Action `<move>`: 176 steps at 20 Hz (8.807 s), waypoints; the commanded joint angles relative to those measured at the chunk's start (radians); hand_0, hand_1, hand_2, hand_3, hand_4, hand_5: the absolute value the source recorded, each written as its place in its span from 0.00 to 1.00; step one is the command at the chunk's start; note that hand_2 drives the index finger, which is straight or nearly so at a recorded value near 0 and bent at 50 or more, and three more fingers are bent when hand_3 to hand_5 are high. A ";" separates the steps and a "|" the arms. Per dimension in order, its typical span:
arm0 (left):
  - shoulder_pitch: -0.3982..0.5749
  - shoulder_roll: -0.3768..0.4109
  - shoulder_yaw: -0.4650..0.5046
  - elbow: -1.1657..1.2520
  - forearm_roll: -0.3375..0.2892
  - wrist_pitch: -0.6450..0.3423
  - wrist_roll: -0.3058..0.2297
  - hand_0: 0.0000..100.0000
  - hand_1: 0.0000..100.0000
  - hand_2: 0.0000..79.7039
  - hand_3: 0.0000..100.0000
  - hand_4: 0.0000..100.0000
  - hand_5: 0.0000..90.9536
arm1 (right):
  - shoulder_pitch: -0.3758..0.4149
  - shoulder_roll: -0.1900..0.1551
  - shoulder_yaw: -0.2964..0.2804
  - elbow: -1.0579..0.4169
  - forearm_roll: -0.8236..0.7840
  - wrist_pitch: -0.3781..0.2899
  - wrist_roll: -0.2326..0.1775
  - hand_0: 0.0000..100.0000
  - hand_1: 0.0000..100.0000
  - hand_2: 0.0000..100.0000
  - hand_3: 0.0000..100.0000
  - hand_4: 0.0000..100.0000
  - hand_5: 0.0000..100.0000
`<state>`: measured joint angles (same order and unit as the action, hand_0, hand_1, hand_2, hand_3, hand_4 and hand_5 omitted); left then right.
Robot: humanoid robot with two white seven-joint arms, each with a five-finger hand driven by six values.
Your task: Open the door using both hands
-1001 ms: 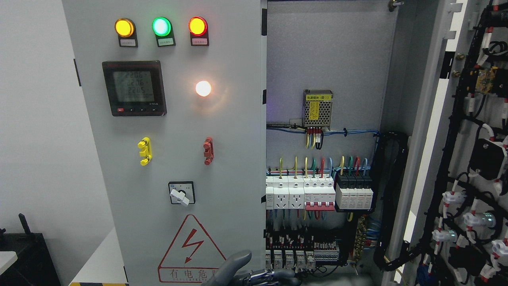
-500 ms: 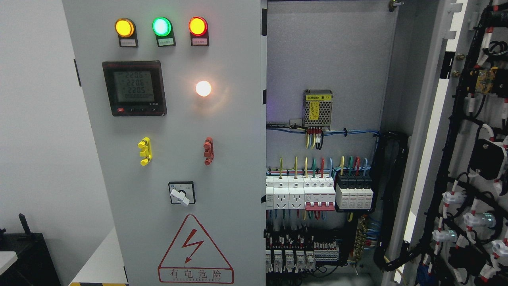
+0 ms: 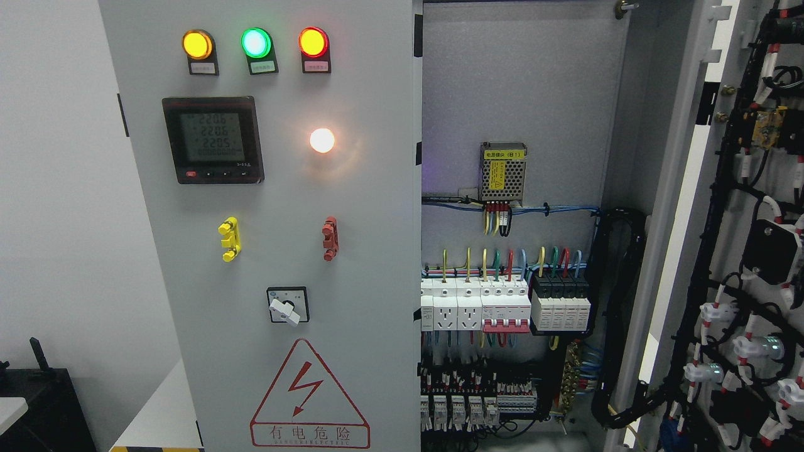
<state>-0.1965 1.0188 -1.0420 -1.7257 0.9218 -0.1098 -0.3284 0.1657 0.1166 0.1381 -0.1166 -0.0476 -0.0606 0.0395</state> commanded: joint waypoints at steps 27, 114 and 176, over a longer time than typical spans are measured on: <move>0.490 -0.574 0.246 1.099 -0.254 -0.185 0.002 0.00 0.00 0.00 0.00 0.04 0.00 | 0.000 0.000 0.000 0.000 0.000 -0.001 0.000 0.00 0.00 0.00 0.00 0.00 0.00; 0.284 -1.053 1.044 1.715 -0.897 0.035 0.120 0.00 0.00 0.00 0.00 0.04 0.00 | 0.781 -0.160 -0.005 -1.344 -0.003 -0.263 -0.001 0.00 0.00 0.00 0.00 0.00 0.00; 0.262 -1.057 1.051 1.710 -0.891 0.033 0.120 0.00 0.00 0.00 0.00 0.04 0.00 | 0.042 -0.163 0.164 -1.707 -0.064 -0.176 -0.001 0.00 0.00 0.00 0.00 0.00 0.00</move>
<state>0.0659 -0.0381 0.0001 0.0000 0.0000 -0.0764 -0.2090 0.3142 -0.0748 0.3209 -1.8209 -0.0685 -0.2851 0.0372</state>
